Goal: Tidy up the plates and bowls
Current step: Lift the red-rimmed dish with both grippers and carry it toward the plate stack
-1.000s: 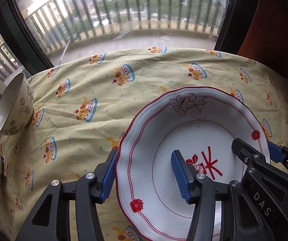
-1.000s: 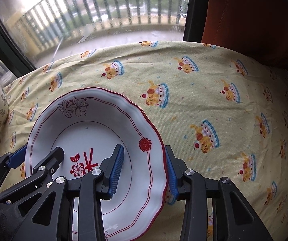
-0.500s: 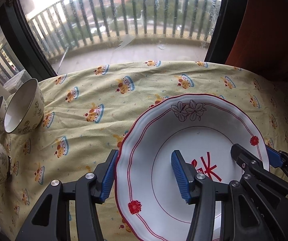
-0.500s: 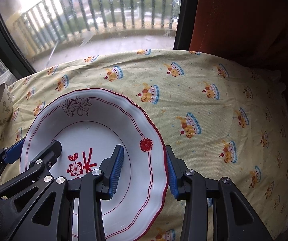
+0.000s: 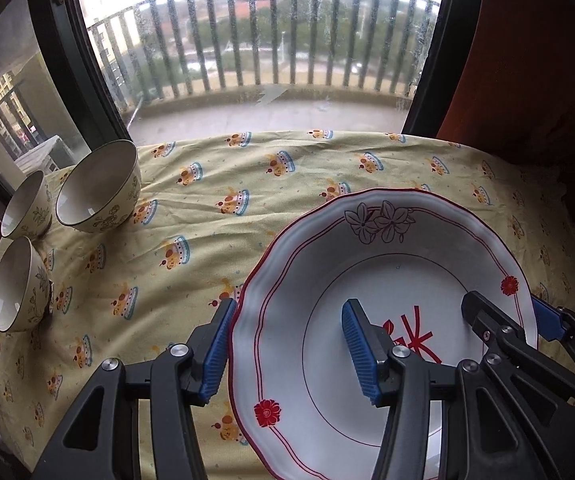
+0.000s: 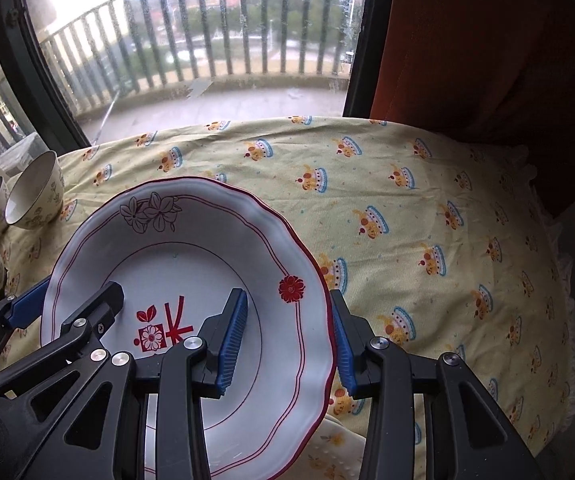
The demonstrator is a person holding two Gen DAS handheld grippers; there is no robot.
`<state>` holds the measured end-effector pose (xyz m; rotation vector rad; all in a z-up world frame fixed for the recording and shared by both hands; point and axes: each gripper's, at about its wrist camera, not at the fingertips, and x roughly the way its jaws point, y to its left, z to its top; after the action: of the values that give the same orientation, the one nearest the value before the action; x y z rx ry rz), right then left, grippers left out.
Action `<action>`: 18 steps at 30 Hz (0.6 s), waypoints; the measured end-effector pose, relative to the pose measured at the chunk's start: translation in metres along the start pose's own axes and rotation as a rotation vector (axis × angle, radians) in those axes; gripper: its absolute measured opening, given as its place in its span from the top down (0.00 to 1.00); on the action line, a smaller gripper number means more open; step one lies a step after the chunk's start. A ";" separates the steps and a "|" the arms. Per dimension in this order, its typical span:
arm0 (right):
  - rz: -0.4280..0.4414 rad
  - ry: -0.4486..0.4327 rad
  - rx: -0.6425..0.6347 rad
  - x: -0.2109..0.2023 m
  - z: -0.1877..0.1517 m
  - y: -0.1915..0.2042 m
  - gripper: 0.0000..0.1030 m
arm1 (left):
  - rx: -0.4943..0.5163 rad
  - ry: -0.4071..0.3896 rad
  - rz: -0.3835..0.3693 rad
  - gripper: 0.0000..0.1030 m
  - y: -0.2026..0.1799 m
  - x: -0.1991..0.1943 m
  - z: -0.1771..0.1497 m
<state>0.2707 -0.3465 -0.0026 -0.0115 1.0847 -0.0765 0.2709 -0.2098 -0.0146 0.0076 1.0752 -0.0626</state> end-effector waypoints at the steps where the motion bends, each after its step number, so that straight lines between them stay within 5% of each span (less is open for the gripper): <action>1: -0.002 0.000 0.005 -0.005 -0.004 0.001 0.57 | 0.003 -0.005 -0.004 0.48 0.001 -0.005 -0.003; 18: -0.119 0.006 0.133 -0.056 -0.091 -0.015 0.57 | 0.128 0.020 -0.114 0.48 -0.022 -0.033 -0.074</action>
<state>0.1635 -0.3553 0.0056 0.0443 1.0822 -0.2556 0.1891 -0.2270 -0.0206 0.0624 1.0900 -0.2350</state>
